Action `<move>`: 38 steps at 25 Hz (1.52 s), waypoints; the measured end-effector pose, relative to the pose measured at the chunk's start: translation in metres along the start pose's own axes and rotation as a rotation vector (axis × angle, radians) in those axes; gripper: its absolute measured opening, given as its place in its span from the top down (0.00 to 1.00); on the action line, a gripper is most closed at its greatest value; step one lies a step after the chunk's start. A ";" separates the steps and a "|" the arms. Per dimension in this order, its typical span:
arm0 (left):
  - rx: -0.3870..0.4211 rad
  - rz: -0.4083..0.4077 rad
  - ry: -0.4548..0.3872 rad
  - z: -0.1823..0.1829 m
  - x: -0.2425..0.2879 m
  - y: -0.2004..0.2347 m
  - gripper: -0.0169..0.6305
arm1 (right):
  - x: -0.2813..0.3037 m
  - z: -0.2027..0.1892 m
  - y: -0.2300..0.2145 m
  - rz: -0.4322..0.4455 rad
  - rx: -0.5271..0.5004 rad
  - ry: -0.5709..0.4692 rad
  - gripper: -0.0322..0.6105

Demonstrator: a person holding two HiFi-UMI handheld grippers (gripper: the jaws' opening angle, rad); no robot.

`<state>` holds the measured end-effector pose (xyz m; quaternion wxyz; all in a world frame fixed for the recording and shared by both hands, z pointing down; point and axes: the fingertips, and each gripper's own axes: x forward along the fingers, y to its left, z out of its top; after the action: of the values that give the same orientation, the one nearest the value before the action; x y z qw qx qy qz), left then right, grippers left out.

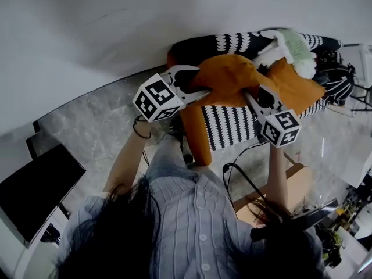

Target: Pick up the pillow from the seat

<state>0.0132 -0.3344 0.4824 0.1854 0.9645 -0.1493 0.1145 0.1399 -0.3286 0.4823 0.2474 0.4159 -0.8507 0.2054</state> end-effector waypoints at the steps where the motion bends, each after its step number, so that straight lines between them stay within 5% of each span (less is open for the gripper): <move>1: 0.014 0.001 0.002 0.004 -0.003 -0.008 0.61 | -0.008 0.001 0.004 -0.004 0.007 -0.020 0.72; 19: 0.096 0.092 0.002 0.015 -0.040 -0.172 0.61 | -0.149 -0.033 0.081 0.004 0.049 -0.175 0.72; 38: 0.127 0.159 0.020 -0.045 -0.073 -0.336 0.61 | -0.260 -0.129 0.168 0.031 0.050 -0.240 0.72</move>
<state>0.0489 -0.0005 0.3946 0.1155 0.9582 -0.2161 0.1480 0.1744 -0.0031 0.4066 0.1301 0.4304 -0.8751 0.1788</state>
